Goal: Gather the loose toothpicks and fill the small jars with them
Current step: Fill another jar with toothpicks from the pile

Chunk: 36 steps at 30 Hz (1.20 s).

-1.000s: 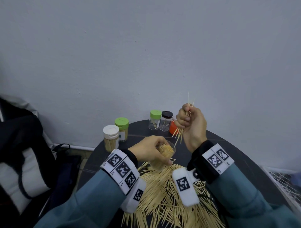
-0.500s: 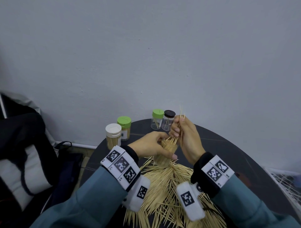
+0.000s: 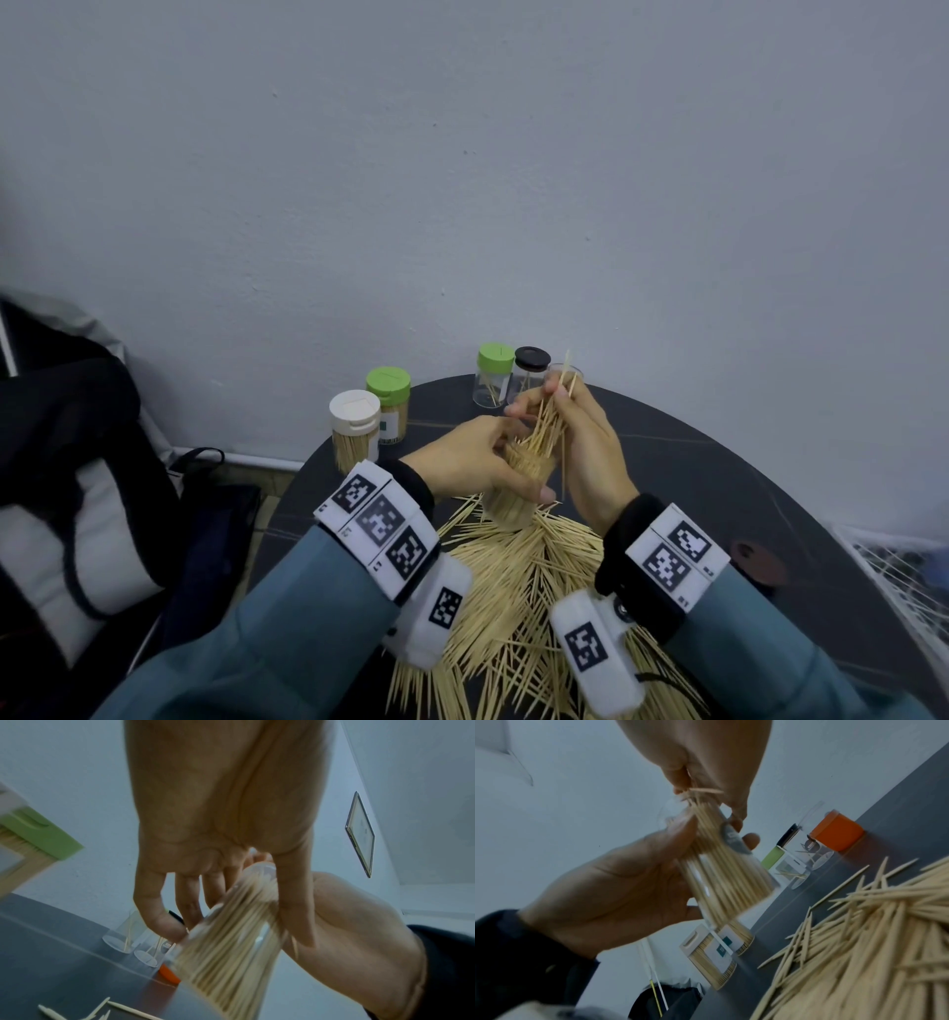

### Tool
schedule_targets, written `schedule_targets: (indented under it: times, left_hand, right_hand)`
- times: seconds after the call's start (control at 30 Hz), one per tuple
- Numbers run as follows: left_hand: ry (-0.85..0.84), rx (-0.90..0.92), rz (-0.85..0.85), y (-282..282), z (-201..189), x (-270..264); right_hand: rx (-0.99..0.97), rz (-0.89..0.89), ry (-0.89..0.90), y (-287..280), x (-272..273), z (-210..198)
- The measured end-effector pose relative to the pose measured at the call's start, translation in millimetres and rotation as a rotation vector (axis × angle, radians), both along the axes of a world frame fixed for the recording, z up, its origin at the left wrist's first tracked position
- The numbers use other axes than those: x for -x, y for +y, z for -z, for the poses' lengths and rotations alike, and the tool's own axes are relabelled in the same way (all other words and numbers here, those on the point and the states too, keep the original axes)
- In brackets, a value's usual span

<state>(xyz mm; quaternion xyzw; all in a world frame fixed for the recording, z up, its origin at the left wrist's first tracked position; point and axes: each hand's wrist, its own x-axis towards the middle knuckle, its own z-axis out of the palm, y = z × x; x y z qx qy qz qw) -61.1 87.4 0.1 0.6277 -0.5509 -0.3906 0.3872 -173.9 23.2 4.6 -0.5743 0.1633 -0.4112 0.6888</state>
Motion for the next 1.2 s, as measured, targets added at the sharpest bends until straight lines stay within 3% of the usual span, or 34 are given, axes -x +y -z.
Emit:
schedule_targets:
  times: [0.27, 0.5, 0.73, 0.9, 1.07, 1.2]
  left_hand:
    - [0.003, 0.012, -0.003, 1.3, -1.5, -1.4]
    - [0.001, 0.026, 0.001, 1.5, -2.7, 1.3]
    - [0.047, 0.059, -0.103, 2.8, -2.7, -4.6]
    - [0.067, 0.086, -0.084, 2.4, -2.5, -4.9]
    - [0.043, 0.058, -0.069, 2.2, -4.4, -3.6]
    - [0.052, 0.066, -0.118, 1.8, -3.8, -6.2]
  right_hand:
    - [0.023, -0.08, 0.03, 0.9, 3.5, 4.4]
    - [0.129, -0.003, 0.039, -7.6, 4.3, 4.8]
    - [0.298, 0.014, 0.252, -17.2, 9.0, 14.1]
    - [0.336, -0.042, 0.238, -14.7, 13.0, 9.4]
    - [0.346, 0.019, 0.16, -13.6, 16.7, 9.1]
    - [0.435, 0.022, 0.202, -14.1, 19.8, 6.9]
